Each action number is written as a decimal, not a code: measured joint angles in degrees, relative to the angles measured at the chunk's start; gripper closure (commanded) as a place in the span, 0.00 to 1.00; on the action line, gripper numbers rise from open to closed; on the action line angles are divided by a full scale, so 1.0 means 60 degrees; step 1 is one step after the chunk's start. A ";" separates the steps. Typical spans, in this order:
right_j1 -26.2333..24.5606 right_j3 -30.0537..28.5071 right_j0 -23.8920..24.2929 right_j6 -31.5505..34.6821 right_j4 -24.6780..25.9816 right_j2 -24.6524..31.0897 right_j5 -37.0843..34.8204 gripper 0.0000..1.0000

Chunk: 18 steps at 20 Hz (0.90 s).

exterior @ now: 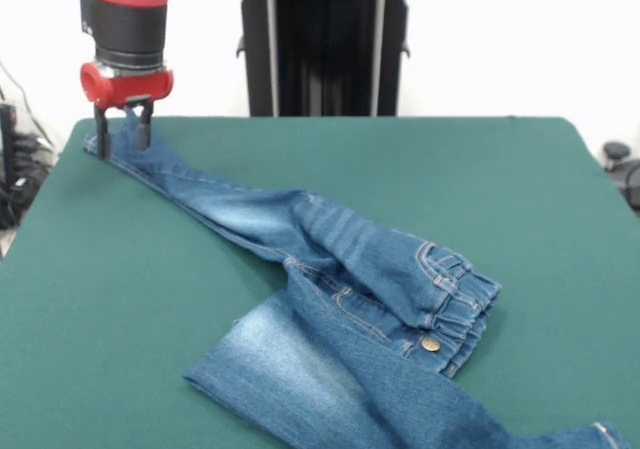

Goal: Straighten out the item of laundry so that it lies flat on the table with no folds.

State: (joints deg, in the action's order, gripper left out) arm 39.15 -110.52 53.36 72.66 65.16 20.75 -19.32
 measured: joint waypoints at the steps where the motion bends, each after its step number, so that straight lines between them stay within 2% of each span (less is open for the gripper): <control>1: 0.0008 -0.0028 0.0042 0.0000 -0.0045 0.0058 -0.0057 0.00; 9: 0.0010 -0.0324 0.0565 0.0000 -0.0345 0.0888 -0.0344 0.00; 18: -0.0064 -0.0365 0.0670 0.0000 -0.0341 0.1492 -0.0346 0.00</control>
State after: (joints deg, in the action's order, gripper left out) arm 38.77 -112.72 57.38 72.66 63.12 29.71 -21.40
